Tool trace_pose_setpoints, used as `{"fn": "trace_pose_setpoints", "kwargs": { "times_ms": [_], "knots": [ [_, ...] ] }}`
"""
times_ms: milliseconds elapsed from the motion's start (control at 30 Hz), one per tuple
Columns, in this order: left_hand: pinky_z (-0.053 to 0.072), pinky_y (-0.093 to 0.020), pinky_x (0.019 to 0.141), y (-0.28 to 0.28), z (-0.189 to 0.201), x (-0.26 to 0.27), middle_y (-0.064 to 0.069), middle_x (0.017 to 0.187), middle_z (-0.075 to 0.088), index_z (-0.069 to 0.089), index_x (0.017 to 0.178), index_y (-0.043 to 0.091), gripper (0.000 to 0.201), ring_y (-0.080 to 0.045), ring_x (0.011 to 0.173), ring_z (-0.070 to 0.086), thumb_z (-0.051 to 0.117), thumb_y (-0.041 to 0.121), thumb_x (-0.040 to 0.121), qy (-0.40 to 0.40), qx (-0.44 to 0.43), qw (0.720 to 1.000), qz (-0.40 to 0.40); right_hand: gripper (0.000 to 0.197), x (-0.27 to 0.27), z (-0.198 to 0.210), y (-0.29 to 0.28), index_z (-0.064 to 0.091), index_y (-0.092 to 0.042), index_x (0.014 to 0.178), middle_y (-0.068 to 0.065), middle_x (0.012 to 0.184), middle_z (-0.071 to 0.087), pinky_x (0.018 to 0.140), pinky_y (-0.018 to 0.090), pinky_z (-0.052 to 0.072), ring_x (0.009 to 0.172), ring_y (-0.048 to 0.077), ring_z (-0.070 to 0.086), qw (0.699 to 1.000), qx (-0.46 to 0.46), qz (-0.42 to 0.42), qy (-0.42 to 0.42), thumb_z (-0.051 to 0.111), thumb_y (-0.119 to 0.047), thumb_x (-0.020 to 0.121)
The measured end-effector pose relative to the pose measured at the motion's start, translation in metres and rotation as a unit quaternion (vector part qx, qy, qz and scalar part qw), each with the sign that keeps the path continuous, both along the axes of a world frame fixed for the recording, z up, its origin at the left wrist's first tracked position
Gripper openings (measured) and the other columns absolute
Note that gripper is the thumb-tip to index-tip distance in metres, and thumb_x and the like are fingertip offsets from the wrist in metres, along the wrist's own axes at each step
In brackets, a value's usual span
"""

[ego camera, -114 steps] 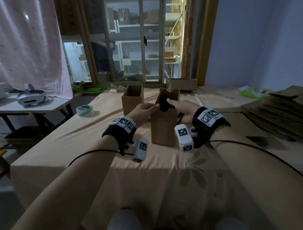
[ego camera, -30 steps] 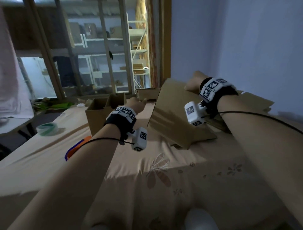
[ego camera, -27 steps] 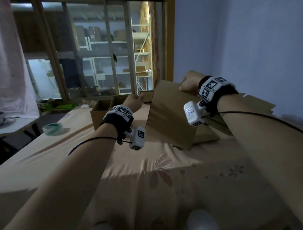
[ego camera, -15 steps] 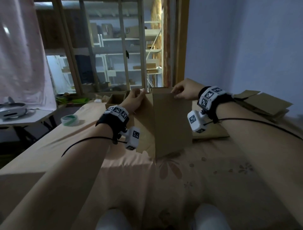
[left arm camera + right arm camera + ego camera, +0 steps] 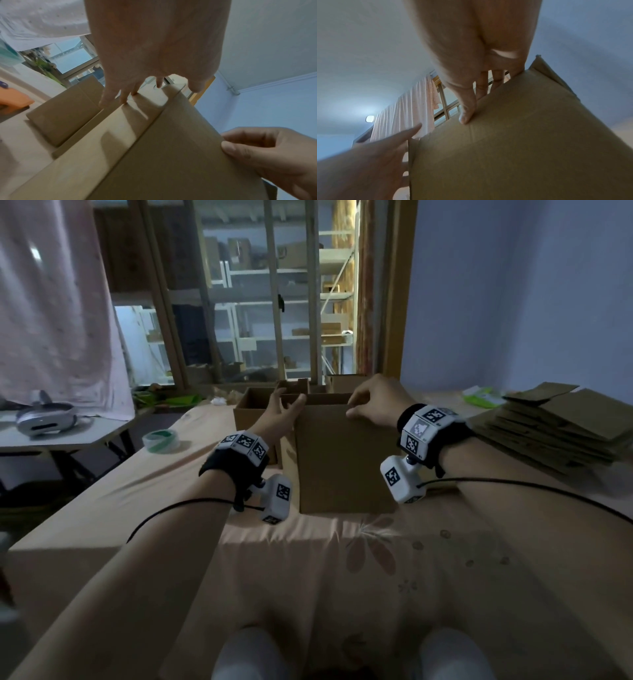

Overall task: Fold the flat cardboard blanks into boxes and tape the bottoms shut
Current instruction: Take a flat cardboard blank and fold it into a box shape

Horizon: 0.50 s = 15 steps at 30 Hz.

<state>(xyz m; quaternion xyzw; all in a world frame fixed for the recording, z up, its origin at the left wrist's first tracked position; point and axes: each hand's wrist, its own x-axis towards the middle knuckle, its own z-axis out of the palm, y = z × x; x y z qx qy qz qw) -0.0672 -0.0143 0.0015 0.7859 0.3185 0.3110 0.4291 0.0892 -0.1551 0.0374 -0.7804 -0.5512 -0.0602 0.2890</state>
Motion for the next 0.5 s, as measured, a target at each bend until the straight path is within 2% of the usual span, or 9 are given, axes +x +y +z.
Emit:
{"fn": "trace_pose_setpoints", "kwargs": {
  "times_ms": [100,167,233,267,333,367,400,433,500],
  "knots": [
    [0.035,-0.027,0.091,0.007,-0.004,-0.001,-0.012,0.145,0.041,0.024,0.147,0.027,0.065,-0.024,0.124,0.047,0.05,0.05,0.092,0.02,0.001,1.0,0.009,0.026,0.01,-0.002,-0.007,0.073,-0.017,0.107,-0.003,0.102,0.067,0.073,0.021,0.043,0.097,0.013,0.06,0.997,0.043,-0.008,0.063,0.063,-0.037,0.092],
    [0.036,-0.028,0.091,0.013,-0.005,-0.001,-0.011,0.142,0.044,0.03,0.144,0.029,0.06,-0.021,0.115,0.049,0.051,0.049,0.092,0.023,0.006,1.0,0.012,0.031,0.028,-0.002,-0.012,0.066,-0.023,0.115,-0.002,0.111,0.063,0.087,0.032,0.045,0.105,0.017,0.058,0.988,0.085,-0.094,0.091,0.057,-0.043,0.093],
    [0.036,-0.029,0.092,0.016,-0.006,0.0,-0.009,0.141,0.044,0.033,0.142,0.029,0.057,-0.018,0.113,0.047,0.051,0.049,0.091,0.02,0.025,0.999,0.003,0.044,0.049,-0.007,-0.012,0.054,-0.021,0.131,0.004,0.127,0.057,0.098,0.042,0.045,0.119,0.026,0.054,0.974,0.035,-0.134,0.181,0.055,-0.043,0.093],
    [0.035,-0.029,0.092,0.016,-0.006,-0.001,-0.007,0.142,0.043,0.035,0.141,0.029,0.056,-0.017,0.114,0.045,0.051,0.049,0.092,0.018,0.034,0.999,-0.004,0.047,0.056,-0.01,-0.014,0.05,-0.018,0.134,0.008,0.126,0.057,0.095,0.045,0.048,0.118,0.031,0.056,0.952,-0.006,-0.117,0.284,0.053,-0.043,0.095],
    [0.032,-0.029,0.091,0.019,-0.005,0.0,-0.006,0.142,0.043,0.04,0.139,0.028,0.051,-0.019,0.122,0.043,0.047,0.049,0.093,0.014,0.029,0.999,-0.017,0.043,0.067,-0.018,-0.016,0.046,-0.018,0.132,0.014,0.116,0.057,0.077,0.043,0.056,0.097,0.034,0.066,0.864,-0.014,-0.056,0.5,0.048,-0.045,0.098],
    [0.031,-0.029,0.092,0.02,-0.004,0.0,-0.006,0.142,0.044,0.045,0.137,0.026,0.049,-0.02,0.126,0.042,0.045,0.05,0.094,0.007,0.013,1.0,-0.026,0.041,0.065,-0.018,-0.018,0.044,-0.022,0.132,0.017,0.117,0.056,0.072,0.042,0.057,0.088,0.033,0.069,0.823,0.006,-0.033,0.568,0.048,-0.045,0.098],
    [0.031,-0.03,0.094,0.02,-0.003,0.001,-0.006,0.139,0.048,0.052,0.132,0.025,0.047,-0.022,0.128,0.043,0.042,0.051,0.094,0.0,-0.013,0.999,-0.038,0.042,0.065,-0.018,-0.017,0.045,-0.021,0.132,0.018,0.122,0.056,0.073,0.043,0.057,0.086,0.032,0.071,0.791,0.028,-0.02,0.611,0.048,-0.045,0.098],
    [0.033,-0.032,0.096,0.021,-0.002,0.002,-0.006,0.136,0.052,0.059,0.124,0.025,0.045,-0.022,0.126,0.045,0.04,0.053,0.095,-0.007,-0.042,0.998,-0.053,0.045,0.062,-0.018,-0.017,0.049,-0.017,0.134,0.017,0.126,0.058,0.075,0.044,0.057,0.088,0.031,0.071,0.775,0.039,-0.002,0.631,0.047,-0.044,0.098],
    [0.039,-0.036,0.098,0.02,-0.004,0.004,-0.008,0.131,0.055,0.066,0.115,0.026,0.041,-0.023,0.12,0.05,0.038,0.05,0.096,-0.044,-0.096,0.992,-0.071,0.044,0.056,-0.019,-0.013,0.059,-0.011,0.127,0.014,0.12,0.064,0.077,0.043,0.058,0.09,0.03,0.07,0.751,0.054,0.019,0.658,0.039,-0.041,0.102]
  ]
}}
